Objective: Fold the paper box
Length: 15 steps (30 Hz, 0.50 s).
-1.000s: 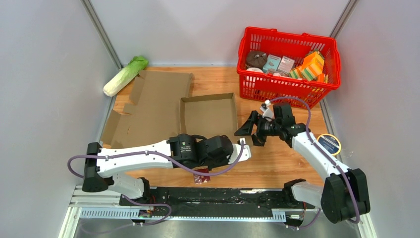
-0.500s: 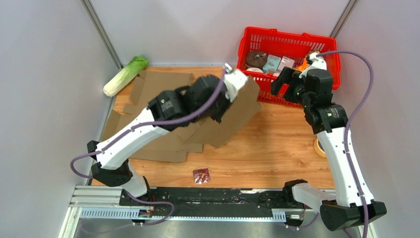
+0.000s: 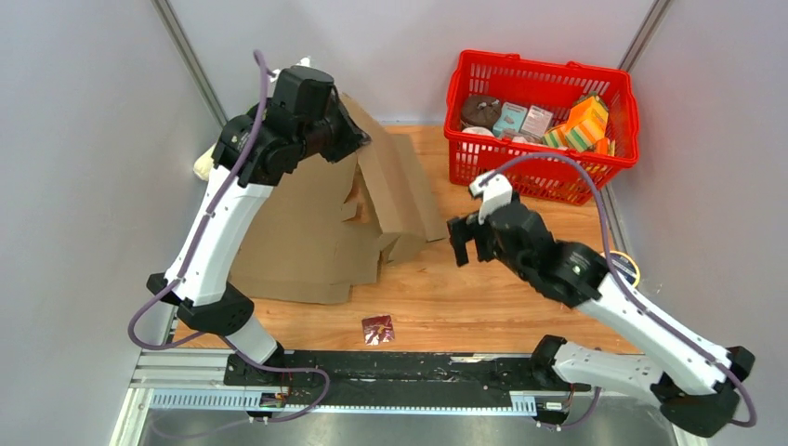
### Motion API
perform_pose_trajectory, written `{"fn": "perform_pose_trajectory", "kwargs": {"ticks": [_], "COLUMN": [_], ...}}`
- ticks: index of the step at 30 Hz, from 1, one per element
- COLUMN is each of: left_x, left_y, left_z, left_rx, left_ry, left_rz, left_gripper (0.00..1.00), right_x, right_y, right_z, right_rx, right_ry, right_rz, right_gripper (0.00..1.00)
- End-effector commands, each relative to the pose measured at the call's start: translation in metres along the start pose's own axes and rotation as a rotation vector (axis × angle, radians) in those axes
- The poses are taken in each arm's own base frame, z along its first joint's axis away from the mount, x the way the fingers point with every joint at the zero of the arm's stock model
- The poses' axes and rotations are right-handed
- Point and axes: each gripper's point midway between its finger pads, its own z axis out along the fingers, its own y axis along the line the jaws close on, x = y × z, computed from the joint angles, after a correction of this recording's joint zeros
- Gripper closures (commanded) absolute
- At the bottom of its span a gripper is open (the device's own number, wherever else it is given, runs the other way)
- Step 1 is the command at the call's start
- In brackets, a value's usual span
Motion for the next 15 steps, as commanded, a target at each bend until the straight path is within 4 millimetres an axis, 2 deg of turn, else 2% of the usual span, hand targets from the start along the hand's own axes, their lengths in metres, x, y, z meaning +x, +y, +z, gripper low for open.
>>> {"fn": "perform_pose_trajectory", "kwargs": {"ticks": [1, 2, 5, 6, 8, 9, 10, 11, 13, 15], "left_x": [-0.028, -0.03, -0.038, -0.037, -0.041, -0.04, -0.038, -0.037, -0.037, -0.036], "left_y": [0.0, 0.0, 0.005, 0.009, 0.013, 0.014, 0.014, 0.014, 0.019, 0.022], "left_z": [-0.01, -0.01, -0.01, -0.009, -0.006, -0.005, -0.004, -0.003, -0.004, -0.006], "left_rx": [-0.024, -0.031, -0.068, -0.092, -0.115, -0.119, -0.123, -0.129, -0.147, -0.161], "left_ry": [-0.07, -0.081, -0.121, -0.125, -0.146, -0.138, -0.128, -0.128, -0.136, -0.137], "left_rz": [-0.335, -0.384, -0.454, -0.463, -0.503, -0.511, -0.523, -0.538, -0.551, -0.563], "left_gripper": [1.0, 1.0, 1.0, 1.0, 1.0, 1.0, 1.0, 1.0, 1.0, 1.0], "right_x": [-0.051, -0.054, -0.078, -0.097, -0.109, -0.116, -0.136, -0.134, -0.153, -0.159], "right_y": [0.032, 0.048, 0.072, 0.08, 0.105, 0.107, 0.107, 0.123, 0.123, 0.121], "right_z": [-0.056, -0.07, -0.095, -0.106, -0.108, -0.105, -0.115, -0.099, -0.097, -0.084], "right_rx": [-0.135, -0.176, -0.221, -0.248, -0.279, -0.249, -0.24, -0.217, -0.144, -0.024], "right_ry": [-0.353, -0.403, -0.51, -0.566, -0.577, -0.575, -0.596, -0.564, -0.574, -0.558], "right_rz": [-0.166, -0.196, -0.204, -0.167, -0.202, -0.201, -0.187, -0.26, -0.224, -0.23], "right_gripper": [0.0, 0.0, 0.0, 0.0, 0.0, 0.0, 0.0, 0.0, 0.0, 0.0]}}
